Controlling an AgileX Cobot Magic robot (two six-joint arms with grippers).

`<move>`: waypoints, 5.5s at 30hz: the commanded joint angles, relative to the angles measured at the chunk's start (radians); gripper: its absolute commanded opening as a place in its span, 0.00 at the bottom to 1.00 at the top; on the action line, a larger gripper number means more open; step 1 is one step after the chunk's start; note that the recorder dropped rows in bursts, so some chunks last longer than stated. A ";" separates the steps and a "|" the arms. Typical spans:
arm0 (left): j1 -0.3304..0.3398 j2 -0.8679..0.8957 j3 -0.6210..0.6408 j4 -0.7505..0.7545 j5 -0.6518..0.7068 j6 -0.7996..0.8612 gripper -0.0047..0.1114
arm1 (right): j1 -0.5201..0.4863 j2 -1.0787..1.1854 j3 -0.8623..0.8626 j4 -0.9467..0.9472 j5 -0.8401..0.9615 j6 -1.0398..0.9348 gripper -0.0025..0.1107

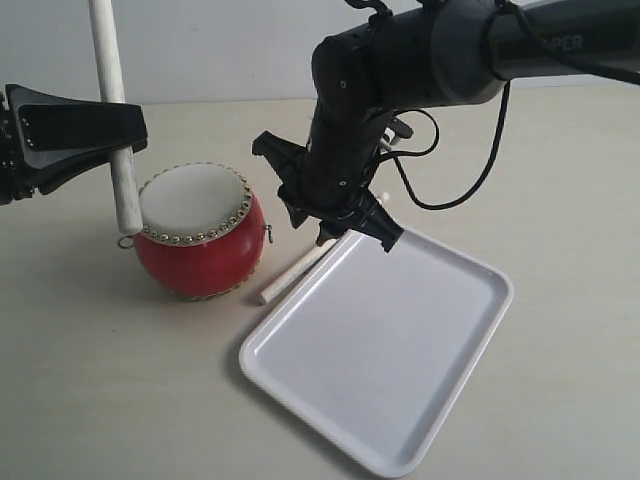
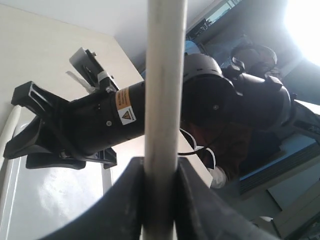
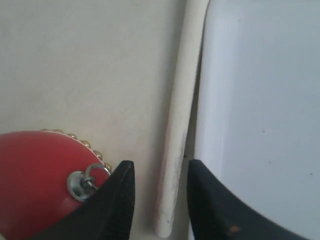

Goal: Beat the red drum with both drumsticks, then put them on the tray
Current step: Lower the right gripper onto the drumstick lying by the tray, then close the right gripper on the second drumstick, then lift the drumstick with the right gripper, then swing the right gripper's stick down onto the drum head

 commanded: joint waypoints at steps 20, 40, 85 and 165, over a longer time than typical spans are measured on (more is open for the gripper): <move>0.004 -0.007 -0.003 -0.017 0.008 0.008 0.04 | 0.002 0.074 -0.007 0.000 -0.088 0.017 0.34; 0.004 -0.007 -0.003 -0.017 0.008 0.004 0.04 | 0.002 0.088 -0.007 0.049 -0.078 0.006 0.36; 0.004 -0.007 -0.003 -0.017 0.008 0.004 0.04 | 0.002 0.147 -0.007 0.049 -0.151 0.033 0.34; -0.260 -0.233 -0.043 1.572 -0.416 -1.201 0.04 | 0.050 -0.281 -0.091 0.094 0.463 -1.535 0.02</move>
